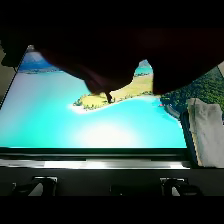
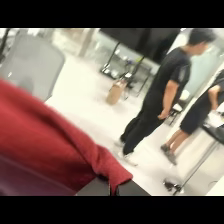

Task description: Fold the shirts.

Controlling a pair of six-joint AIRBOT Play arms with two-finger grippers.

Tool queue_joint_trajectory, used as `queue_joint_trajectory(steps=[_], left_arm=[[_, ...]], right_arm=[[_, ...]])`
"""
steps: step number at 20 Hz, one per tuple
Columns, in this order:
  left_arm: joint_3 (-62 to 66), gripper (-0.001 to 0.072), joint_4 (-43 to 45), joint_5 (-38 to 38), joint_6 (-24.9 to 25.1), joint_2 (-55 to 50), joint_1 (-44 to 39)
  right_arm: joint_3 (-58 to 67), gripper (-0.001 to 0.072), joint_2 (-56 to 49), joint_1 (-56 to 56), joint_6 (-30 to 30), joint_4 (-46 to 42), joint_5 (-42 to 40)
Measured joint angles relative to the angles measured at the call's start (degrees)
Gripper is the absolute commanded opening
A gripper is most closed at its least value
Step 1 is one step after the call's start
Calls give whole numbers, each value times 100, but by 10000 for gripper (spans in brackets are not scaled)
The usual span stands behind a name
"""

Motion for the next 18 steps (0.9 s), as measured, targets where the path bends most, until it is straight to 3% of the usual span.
queue_joint_trajectory(steps=[5,9,14,18], left_arm=[[79,33,157,166,-90,284,31],[90,34,431,-28,-61,-52,35],[68,35,608,-1078,249,-1436,31],[-186,35,667,-1639,417,-2992,31]], right_arm=[[280,47,-13,0,153,-188,455],[326,47,-605,0,188,-225,1495],[83,47,-2350,0,195,-232,2494],[-151,48,-4096,0,219,-55,2052]])
